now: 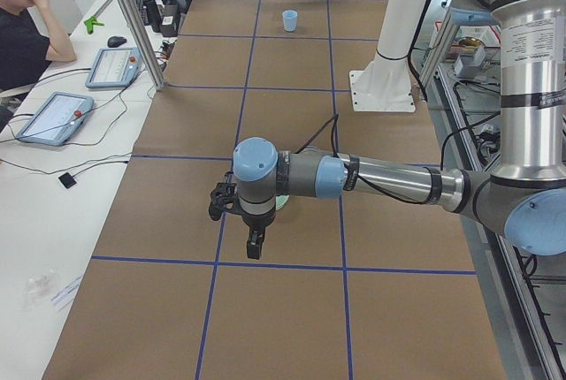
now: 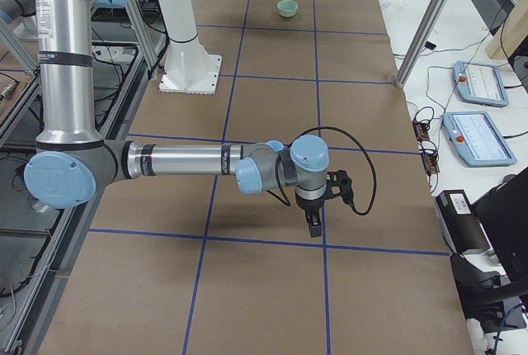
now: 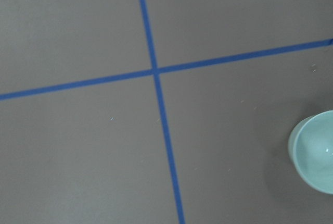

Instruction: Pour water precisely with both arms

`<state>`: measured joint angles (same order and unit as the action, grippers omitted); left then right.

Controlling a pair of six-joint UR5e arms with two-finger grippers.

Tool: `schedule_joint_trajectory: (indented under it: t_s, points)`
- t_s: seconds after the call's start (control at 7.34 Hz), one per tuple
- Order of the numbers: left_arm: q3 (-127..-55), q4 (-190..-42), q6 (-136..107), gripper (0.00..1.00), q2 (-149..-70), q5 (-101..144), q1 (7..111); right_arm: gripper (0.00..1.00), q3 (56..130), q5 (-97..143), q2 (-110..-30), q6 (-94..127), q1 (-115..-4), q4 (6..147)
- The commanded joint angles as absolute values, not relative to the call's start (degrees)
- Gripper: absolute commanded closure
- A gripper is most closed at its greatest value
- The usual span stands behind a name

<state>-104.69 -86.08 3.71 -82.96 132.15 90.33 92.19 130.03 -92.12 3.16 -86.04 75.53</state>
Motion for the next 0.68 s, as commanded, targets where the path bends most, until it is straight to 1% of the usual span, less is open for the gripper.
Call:
schedule_joint_trajectory:
  t_s: [0.0,0.41,0.54]
  points:
    - [-105.3,-87.1,3.6,0.0,-82.4,132.3,90.4,0.01,90.4,132.2,-94.7,3.6,-87.3,73.3]
    - [-104.1,-87.8,3.0,0.0,-82.7,132.1,90.3,0.01,90.7,138.0,-94.9,4.3,-89.5,75.4]
    - [-104.0,-87.5,2.7,0.0,-83.1,132.1,90.3,0.01,93.6,139.3,-93.9,6.7,-90.4,81.1]
